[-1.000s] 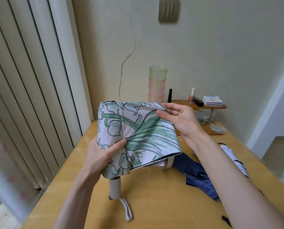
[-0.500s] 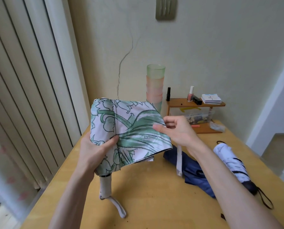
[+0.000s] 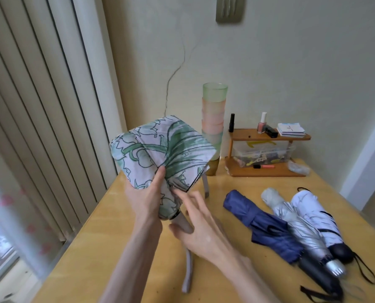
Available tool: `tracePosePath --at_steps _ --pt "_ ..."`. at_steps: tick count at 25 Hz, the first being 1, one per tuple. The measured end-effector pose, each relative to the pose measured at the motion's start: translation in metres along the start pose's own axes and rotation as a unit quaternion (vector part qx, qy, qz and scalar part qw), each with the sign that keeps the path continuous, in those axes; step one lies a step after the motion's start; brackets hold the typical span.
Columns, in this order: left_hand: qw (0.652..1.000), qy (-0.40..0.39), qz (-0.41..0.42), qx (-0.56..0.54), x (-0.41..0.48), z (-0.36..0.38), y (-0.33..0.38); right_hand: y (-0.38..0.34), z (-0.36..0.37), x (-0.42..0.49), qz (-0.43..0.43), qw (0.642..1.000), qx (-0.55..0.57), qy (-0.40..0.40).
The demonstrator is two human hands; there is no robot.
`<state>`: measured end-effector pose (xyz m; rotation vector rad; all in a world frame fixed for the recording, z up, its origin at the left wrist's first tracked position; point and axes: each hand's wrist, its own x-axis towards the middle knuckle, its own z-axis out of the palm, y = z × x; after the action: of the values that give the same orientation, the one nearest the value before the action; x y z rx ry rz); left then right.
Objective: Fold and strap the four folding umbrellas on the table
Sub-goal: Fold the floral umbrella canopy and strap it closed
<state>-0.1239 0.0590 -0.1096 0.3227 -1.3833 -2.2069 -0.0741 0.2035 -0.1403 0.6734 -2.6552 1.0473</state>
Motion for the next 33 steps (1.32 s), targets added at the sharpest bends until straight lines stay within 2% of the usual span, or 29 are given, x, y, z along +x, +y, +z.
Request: tracePosePath --at_steps 3,8,13,14,17,18,19,21,25,27,29,31,33 --pt "0.998 -0.015 -0.006 -0.057 -0.005 0.006 -0.005 0.011 0.001 0.001 0.014 0.998 0.061 -0.021" --pt "0.986 -0.118 -0.05 -0.109 -0.004 0.012 -0.008 0.038 -0.004 0.006 -0.001 0.97 0.236 -0.054" --pt "0.973 -0.18 -0.067 -0.126 0.005 0.003 -0.011 0.053 -0.021 0.001 0.054 0.926 0.329 -0.18" --pt "0.973 -0.174 -0.075 -0.13 0.007 0.003 -0.011 0.051 -0.021 -0.001 0.063 0.925 0.341 -0.157" --pt "0.982 -0.1 -0.084 -0.134 0.009 0.008 -0.014 0.046 -0.003 -0.002 0.06 0.945 0.318 0.055" --pt "0.984 -0.086 -0.078 -0.137 0.008 0.009 -0.014 0.046 0.003 -0.003 0.056 0.949 0.296 0.095" --pt "0.984 -0.086 -0.071 -0.14 0.009 0.009 -0.014 0.046 0.008 -0.003 0.052 0.954 0.279 0.099" --pt "0.98 -0.111 -0.069 -0.149 0.012 0.006 -0.014 0.046 0.009 -0.002 0.043 0.956 0.286 0.055" --pt "0.978 -0.129 -0.083 -0.141 0.012 0.003 -0.015 0.049 0.001 -0.001 0.069 0.925 0.374 -0.028" --pt "0.985 -0.095 -0.069 -0.128 0.012 0.005 -0.017 0.048 0.005 -0.001 0.074 0.928 0.364 -0.007" --pt "0.99 -0.067 -0.048 -0.11 0.014 0.006 -0.02 0.051 0.013 0.0 0.06 0.94 0.333 0.053" --pt "0.993 -0.083 -0.024 -0.08 0.013 0.007 -0.021 0.054 0.014 0.003 0.05 0.941 0.328 0.072" --pt "0.993 -0.103 -0.008 -0.05 0.011 0.006 -0.022 0.056 0.012 0.004 0.053 0.941 0.33 0.053"
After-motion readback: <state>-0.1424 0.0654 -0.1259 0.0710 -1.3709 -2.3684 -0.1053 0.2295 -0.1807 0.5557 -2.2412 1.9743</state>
